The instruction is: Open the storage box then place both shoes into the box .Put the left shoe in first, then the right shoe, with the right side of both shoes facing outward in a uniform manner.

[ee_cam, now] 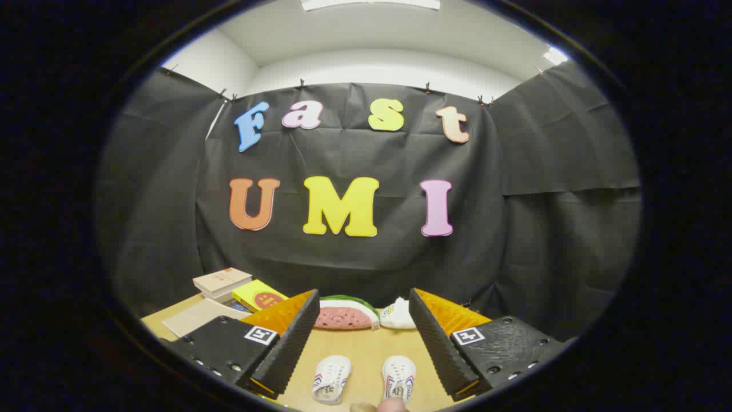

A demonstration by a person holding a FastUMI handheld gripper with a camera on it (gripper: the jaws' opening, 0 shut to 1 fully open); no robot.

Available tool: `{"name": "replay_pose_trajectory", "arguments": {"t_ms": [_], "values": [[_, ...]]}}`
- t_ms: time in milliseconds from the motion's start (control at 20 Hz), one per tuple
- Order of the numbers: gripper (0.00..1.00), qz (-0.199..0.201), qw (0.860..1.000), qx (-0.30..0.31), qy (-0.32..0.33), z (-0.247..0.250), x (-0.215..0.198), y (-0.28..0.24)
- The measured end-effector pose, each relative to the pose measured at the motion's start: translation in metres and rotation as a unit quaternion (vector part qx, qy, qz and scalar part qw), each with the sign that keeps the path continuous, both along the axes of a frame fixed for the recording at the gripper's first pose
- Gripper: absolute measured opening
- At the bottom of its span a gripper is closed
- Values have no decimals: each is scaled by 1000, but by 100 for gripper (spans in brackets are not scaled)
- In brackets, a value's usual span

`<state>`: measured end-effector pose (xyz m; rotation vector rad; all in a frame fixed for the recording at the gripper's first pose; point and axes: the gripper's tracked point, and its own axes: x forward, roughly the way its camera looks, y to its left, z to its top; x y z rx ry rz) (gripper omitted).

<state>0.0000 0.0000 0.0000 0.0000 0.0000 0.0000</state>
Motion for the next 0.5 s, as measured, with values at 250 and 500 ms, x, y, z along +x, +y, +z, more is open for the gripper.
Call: {"name": "replay_pose_trajectory", "arguments": {"t_ms": [250,500], "values": [[95,12,1000,5,8,-2,7,4],[95,14,999,5,28,-17,7,2]]}}
